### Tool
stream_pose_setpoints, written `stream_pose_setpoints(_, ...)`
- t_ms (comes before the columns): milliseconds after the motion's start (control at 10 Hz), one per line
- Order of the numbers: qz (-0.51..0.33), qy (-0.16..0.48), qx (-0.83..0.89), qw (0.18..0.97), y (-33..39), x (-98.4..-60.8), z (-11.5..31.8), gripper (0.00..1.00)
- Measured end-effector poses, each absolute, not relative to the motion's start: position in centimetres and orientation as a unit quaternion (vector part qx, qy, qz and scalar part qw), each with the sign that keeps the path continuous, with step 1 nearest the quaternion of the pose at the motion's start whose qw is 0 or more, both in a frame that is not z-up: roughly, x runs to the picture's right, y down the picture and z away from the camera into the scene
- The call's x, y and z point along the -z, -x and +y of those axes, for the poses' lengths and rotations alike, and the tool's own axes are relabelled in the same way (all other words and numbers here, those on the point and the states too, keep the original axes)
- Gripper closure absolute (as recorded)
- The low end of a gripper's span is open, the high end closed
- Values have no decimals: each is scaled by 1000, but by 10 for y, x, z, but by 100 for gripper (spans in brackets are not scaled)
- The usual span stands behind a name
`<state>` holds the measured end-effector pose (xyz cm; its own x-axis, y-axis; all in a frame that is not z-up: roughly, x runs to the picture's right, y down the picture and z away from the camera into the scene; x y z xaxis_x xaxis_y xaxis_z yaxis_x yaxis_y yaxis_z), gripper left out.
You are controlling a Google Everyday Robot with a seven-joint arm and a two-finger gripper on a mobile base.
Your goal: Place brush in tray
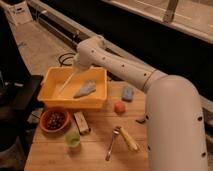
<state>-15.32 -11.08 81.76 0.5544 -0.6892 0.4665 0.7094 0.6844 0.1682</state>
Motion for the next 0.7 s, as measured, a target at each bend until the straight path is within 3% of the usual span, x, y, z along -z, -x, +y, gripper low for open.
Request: stream_pose_setpoints(700,-220,92,322,916,123,-881,-61,100)
